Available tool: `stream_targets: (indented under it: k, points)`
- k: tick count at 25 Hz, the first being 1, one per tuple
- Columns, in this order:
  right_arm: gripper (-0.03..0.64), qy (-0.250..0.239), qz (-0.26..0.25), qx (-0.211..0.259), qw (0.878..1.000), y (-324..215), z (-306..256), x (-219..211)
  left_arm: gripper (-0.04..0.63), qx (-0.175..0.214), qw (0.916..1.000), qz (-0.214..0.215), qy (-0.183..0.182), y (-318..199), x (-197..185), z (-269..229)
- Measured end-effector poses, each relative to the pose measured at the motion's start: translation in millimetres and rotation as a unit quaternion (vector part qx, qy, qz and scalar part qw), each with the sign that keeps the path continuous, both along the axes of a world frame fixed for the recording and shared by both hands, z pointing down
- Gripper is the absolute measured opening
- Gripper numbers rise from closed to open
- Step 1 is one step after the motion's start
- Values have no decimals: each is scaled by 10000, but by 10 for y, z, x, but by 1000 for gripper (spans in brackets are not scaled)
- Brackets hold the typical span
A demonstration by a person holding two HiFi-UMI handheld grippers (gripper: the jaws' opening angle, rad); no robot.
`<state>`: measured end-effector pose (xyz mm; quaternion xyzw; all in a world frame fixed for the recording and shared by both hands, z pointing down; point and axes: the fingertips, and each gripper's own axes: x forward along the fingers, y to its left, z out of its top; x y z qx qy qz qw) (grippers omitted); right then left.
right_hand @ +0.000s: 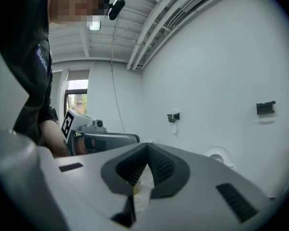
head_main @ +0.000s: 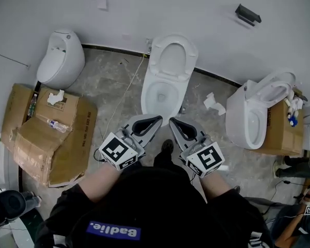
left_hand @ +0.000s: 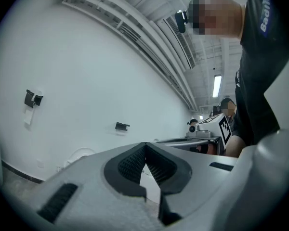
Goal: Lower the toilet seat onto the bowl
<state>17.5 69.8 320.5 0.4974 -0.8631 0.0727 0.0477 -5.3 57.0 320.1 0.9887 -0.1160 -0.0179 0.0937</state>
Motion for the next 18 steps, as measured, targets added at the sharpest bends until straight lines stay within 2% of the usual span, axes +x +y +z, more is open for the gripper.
stream_targets:
  k: [9, 14, 18]
  points:
    - [26, -109, -373, -16, 9992, -652, 7, 647, 15, -92, 9987, -502, -71, -666, 617, 23]
    - [26, -66, -516, -43, 9986, -937, 55, 888, 15, -132, 9969, -768, -108, -900, 797, 49]
    - [26, -55, -508, -83, 9987, -1122, 96, 1023, 14, -172, 9964, -817, -118, -1045, 891, 103]
